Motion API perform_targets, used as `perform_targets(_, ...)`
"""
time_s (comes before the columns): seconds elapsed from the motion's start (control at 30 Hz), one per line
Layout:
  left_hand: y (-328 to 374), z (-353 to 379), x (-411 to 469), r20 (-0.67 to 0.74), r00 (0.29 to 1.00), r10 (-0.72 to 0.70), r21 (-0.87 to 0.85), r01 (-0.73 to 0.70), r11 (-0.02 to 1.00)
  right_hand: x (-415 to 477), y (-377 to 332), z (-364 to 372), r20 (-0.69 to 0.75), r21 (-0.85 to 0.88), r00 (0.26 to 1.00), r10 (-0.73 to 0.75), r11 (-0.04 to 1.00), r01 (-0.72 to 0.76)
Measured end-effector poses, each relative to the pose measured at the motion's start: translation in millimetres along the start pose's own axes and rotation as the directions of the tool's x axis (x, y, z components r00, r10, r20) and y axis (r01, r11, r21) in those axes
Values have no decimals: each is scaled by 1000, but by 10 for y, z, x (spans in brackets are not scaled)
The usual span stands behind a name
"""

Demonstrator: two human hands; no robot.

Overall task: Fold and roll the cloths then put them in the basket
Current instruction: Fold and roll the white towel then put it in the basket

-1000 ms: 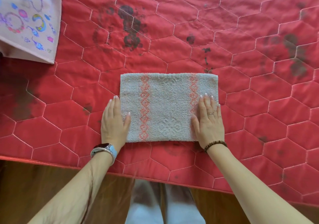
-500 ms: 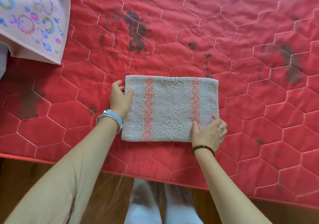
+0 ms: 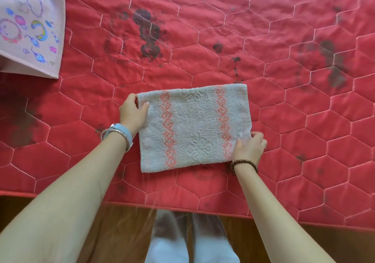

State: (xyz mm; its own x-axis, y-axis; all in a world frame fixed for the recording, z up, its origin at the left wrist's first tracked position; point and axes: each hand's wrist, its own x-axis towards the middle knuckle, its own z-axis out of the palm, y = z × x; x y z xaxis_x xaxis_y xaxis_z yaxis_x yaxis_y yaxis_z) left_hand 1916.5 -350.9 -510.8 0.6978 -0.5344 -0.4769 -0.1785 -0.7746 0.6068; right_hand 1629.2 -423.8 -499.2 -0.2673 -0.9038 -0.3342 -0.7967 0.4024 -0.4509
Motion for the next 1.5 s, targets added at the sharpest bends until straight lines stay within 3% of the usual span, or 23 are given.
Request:
perform_targets(0.2,-369,-234,-234,25,993,-117,82,114,990,442,-523,200,81,9,945,-316,949,316)
perform_targets(0.33,-555,-325,-412,343,894,-289,-50,324,945,617,-1018,257,132,43,860,-493,870,492)
perform_targets(0.4,-596,-316,-466,391,878,-275,-38,314,949,634,-1202,252,154,84,850,-504,864,497)
perform_targets(0.47,-574,-300,-455,290,936,-201,1,210,978,628,-1275,244,171,74,865,-472,881,467)
perform_targets(0.53,-512,-279,-399,163,977,-138,35,134,990,623,-1227,214,188,62,910,-369,929,364)
perform_targets(0.63,-350,-214,-307,115,987,-109,18,108,994,625,-935,207,250,26,963,-103,995,99)
perform_targets(0.7,-259,-163,-250,132,987,-95,46,90,995,560,-705,202,351,-32,936,18,999,-7)
perform_targets(0.8,-212,-95,-191,171,980,-102,98,86,991,372,-466,159,595,-7,802,61,997,-71)
perform_targets(0.87,-196,-72,-192,190,975,-115,133,91,987,291,-384,144,696,22,716,58,995,-102)
perform_targets(0.9,-204,-52,-194,194,974,-115,145,88,986,300,-356,163,687,22,726,43,996,-81)
perform_targets(1.03,-220,3,-313,264,961,-87,167,44,985,515,-410,207,450,-29,891,-60,996,82)
perform_targets(1.13,-295,49,-407,385,919,-81,1,88,996,639,-568,72,354,-55,921,-161,980,192)
perform_targets(1.2,-314,52,-486,369,928,-57,-87,96,992,681,-586,11,355,-20,908,-221,970,243)
perform_targets(1.37,-426,16,-725,298,954,-20,-246,97,964,467,-297,-148,529,91,833,-163,987,135)
perform_targets(1.5,-502,-39,-927,356,928,111,-299,1,954,206,158,-268,540,226,752,-378,926,303)
